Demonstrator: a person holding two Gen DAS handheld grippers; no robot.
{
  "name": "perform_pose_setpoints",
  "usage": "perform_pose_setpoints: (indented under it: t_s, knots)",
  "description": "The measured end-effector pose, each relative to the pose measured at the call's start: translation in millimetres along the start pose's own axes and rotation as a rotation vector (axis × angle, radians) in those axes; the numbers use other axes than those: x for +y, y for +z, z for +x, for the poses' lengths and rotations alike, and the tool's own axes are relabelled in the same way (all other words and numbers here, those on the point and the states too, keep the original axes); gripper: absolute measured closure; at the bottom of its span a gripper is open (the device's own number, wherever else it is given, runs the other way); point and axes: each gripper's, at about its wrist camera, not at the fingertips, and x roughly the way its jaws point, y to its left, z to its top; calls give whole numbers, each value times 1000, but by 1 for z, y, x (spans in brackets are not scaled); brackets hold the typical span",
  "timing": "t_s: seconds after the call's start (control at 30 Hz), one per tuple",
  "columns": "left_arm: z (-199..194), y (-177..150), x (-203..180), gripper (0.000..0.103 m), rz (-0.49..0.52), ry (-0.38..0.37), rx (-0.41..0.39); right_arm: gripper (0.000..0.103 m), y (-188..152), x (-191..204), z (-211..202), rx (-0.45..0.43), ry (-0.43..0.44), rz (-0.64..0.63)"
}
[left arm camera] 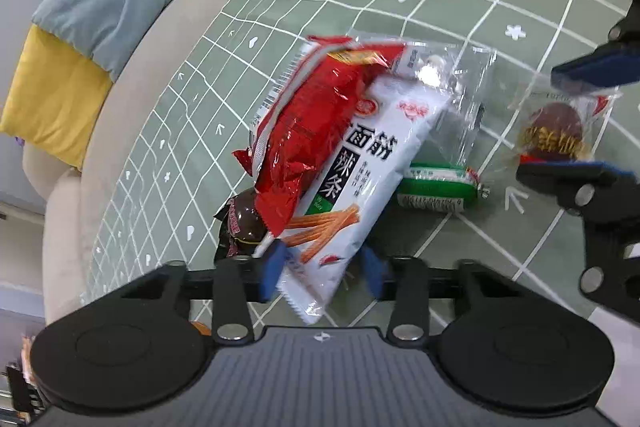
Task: Organize snacks
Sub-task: 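Grasp the white noodle-stick pack with the left gripper while the right gripper grasps the wrapped sweet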
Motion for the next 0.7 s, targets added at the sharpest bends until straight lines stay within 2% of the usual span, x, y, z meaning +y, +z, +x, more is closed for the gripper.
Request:
perform_pose_setpoints:
  t_s: [0.07,0.23,0.3,0.5,0.7]
  knots:
    - [-2,-1,1,66,-13,4,-15,58,0,-1,-1,5,2,2]
    - [-25,-6,7,90,-93,-9,-56,58,-3,-2,-6,18,2,12]
    - [-35,-9,11,93,-132,-41,-72,59,-5,-2,-10,20,8,16]
    - [-70,-25,23,94,-292,-193,-106,60,-12,-5,-27,20,33,50]
    - [-99,-49,31,94,-434,-374,-96,60,-20,-3,-45,14,55,71]
